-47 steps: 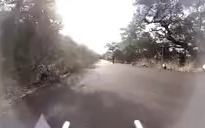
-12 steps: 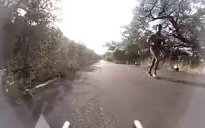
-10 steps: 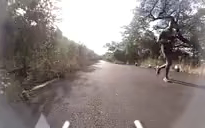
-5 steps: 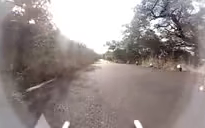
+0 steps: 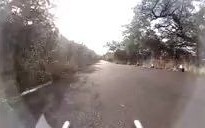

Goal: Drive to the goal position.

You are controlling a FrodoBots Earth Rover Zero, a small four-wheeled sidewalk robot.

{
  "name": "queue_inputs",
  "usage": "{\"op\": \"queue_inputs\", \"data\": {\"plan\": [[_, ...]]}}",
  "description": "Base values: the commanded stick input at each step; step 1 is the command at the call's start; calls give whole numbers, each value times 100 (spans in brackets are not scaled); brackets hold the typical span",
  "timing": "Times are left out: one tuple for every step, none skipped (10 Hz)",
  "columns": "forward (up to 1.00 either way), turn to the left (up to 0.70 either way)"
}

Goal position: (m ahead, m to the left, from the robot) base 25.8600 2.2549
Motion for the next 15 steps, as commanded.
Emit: {"op": "queue_inputs", "data": {"plan": [[50, 0], [50, 0], [50, 0], [50, 0], [50, 0], [50, 0], [50, 0], [50, 0], [50, 0], [50, 0], [50, 0], [50, 0], [50, 0], [50, 0], [50, 0]]}}
